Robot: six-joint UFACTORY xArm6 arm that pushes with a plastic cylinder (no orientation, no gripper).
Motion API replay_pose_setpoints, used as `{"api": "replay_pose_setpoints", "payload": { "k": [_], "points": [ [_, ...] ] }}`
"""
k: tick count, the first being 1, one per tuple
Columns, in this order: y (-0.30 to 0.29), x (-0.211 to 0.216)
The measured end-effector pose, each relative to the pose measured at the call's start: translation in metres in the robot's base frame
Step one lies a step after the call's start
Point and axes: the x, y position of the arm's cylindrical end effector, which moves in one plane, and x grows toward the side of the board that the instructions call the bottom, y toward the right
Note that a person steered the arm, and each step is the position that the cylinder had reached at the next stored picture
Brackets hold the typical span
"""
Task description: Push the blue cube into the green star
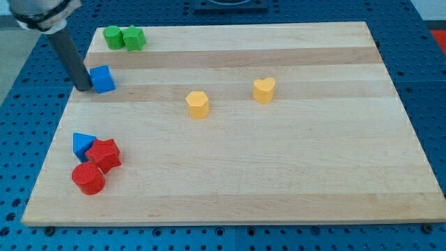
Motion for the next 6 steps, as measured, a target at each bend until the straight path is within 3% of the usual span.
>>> {"api": "replay_pose_setpoints", "payload": {
  "k": [3,4,6],
  "points": [
    [0.087,-0.006],
    [0.093,-0.045],
    [0.079,-0.063]
  ]
}}
